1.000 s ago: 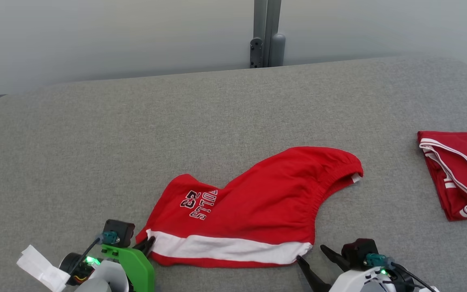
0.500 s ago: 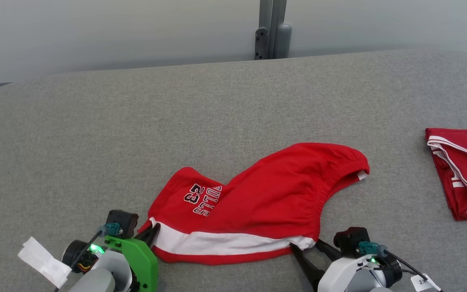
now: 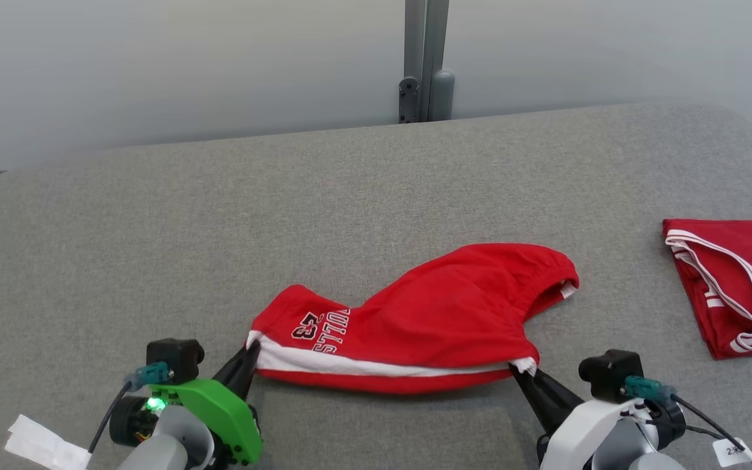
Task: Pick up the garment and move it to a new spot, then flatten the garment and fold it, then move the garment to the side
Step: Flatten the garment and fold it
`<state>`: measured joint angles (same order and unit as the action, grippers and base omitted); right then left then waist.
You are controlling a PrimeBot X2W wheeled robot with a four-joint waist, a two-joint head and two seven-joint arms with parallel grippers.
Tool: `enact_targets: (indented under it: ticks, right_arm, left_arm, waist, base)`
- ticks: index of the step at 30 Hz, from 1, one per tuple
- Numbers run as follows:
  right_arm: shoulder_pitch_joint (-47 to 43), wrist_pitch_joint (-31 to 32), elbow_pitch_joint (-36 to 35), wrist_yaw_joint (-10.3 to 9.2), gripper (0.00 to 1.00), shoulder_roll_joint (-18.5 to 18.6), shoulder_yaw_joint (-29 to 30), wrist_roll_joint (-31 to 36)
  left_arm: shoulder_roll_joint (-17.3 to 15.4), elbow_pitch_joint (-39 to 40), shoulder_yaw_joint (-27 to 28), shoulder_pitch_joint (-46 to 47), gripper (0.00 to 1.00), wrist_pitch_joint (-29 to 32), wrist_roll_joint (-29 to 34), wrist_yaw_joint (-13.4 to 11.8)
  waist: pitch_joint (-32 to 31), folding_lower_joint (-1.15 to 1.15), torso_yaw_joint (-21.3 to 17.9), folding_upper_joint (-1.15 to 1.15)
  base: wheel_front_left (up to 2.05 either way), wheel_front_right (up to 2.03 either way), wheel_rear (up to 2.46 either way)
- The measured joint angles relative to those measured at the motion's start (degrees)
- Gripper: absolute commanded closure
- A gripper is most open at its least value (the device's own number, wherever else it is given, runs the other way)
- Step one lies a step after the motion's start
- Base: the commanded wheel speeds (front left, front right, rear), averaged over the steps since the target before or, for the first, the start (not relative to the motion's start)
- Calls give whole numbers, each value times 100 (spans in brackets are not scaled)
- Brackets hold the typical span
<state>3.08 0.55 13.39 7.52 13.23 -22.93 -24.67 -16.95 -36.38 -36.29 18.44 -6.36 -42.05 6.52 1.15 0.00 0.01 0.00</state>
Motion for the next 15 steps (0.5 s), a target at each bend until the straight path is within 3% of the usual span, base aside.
enact_targets:
  ticks: [8, 15]
  right_arm:
    - [235, 502, -1254, -1, 100, 203, 344, -425]
    - [1380, 1313, -1775, -2, 100, 693, 399, -738]
  left_arm:
    - [213, 1014, 370, 165, 100, 70, -850, 54]
    - [492, 1700, 853, 963, 100, 541, -1760, 59]
  waist:
    - [-160, 0, -59, 0]
    - [30, 0, -117, 0]
  base:
    - [0, 0, 0]
    - [0, 0, 0]
